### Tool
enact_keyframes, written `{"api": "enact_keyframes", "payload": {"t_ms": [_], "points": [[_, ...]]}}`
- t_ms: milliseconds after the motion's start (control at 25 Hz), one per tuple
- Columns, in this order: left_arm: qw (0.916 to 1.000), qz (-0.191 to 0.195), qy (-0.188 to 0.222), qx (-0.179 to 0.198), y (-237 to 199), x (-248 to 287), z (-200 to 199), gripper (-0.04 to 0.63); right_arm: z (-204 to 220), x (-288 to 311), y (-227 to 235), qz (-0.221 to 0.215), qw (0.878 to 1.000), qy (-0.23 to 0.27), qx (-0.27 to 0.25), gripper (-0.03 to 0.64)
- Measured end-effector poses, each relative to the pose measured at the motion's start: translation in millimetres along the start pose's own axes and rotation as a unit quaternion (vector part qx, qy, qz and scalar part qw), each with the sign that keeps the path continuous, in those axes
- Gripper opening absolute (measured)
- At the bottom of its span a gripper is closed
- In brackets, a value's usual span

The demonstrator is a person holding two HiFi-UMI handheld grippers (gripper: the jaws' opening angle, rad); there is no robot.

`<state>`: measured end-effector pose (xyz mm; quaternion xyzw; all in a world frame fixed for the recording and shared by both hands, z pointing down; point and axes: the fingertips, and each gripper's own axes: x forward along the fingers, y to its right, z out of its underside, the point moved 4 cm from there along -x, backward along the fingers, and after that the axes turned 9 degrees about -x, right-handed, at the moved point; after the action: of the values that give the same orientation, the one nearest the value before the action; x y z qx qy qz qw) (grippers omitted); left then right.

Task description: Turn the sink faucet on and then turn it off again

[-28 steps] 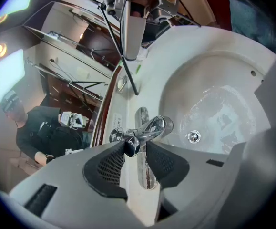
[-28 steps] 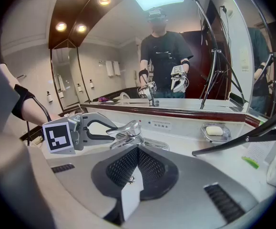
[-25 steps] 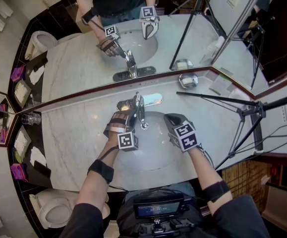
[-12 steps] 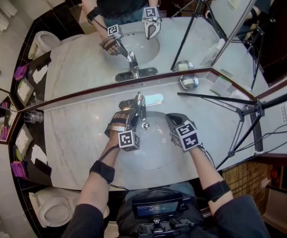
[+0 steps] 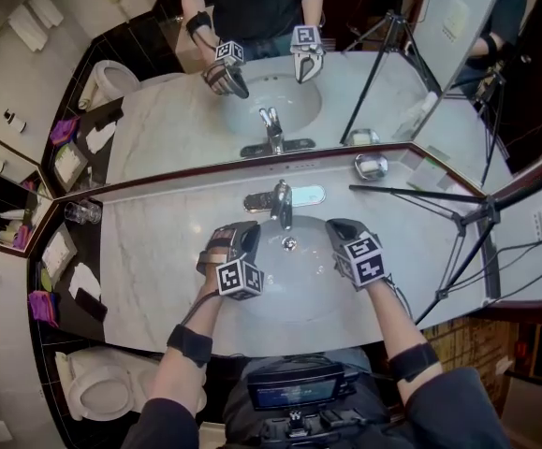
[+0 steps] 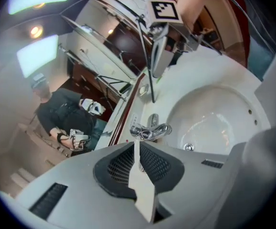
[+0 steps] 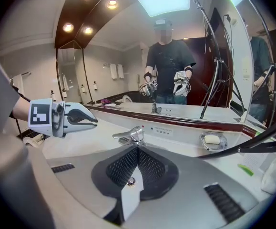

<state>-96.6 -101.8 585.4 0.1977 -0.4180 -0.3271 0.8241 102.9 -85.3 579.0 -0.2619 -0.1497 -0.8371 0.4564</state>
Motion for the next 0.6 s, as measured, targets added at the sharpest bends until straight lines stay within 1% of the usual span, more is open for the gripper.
{"api": "enact_keyframes", "payload": {"t_ms": [40, 80, 120, 160, 200, 240, 320, 400, 440, 520, 560, 600], "points": [[0.9995, -0.008, 0.005, -0.031, -5.6, -8.1, -0.8, 0.014, 0.3, -1.0, -0.2, 0.001, 1.000, 0.002, -0.002, 0.018], [0.9980, -0.013, 0.011, -0.061, -10.5, -16.1, -1.2, 0.000, 0.2, -2.5, -0.8, 0.002, 1.000, 0.003, -0.003, 0.018], [0.9956, -0.016, 0.016, -0.091, -14.8, -23.8, -1.4, 0.000, -1.1, -4.9, -2.3, 0.002, 1.000, 0.004, -0.003, 0.018], [0.9918, -0.017, 0.023, -0.124, -18.9, -31.3, -1.5, 0.000, -2.8, -7.6, -4.0, 0.003, 1.000, 0.004, -0.002, 0.018], [0.9859, -0.017, 0.032, -0.163, -23.1, -38.7, -1.6, 0.000, -4.0, -9.9, -5.4, 0.004, 1.000, 0.004, -0.003, 0.018], [0.9776, -0.016, 0.042, -0.206, -27.3, -45.9, -1.5, 0.000, -4.5, -11.9, -6.5, 0.004, 1.000, 0.005, -0.003, 0.018], [0.9576, -0.010, 0.062, -0.281, -33.1, -59.3, -0.8, 0.000, -4.8, -16.2, -8.1, 0.006, 1.000, 0.006, -0.005, 0.018], [0.9395, 0.006, 0.076, -0.334, -33.6, -69.3, 4.4, 0.000, -4.5, -21.1, -8.9, 0.008, 1.000, 0.008, -0.006, 0.018], [0.9293, 0.011, 0.081, -0.360, -33.4, -73.6, 8.0, 0.000, -3.5, -23.3, -8.3, 0.010, 1.000, 0.008, -0.007, 0.018], [0.9074, 0.010, 0.087, -0.411, -34.4, -82.3, 15.9, 0.000, 0.7, -27.1, -5.7, 0.013, 1.000, 0.008, -0.010, 0.018], [0.8989, 0.006, 0.087, -0.430, -34.7, -86.1, 20.7, 0.000, 2.9, -29.2, -4.7, 0.015, 1.000, 0.008, -0.010, 0.018], [0.8920, 0.004, 0.086, -0.444, -34.3, -89.5, 25.0, 0.000, 5.0, -31.3, -4.0, 0.016, 1.000, 0.008, -0.011, 0.018]]}}
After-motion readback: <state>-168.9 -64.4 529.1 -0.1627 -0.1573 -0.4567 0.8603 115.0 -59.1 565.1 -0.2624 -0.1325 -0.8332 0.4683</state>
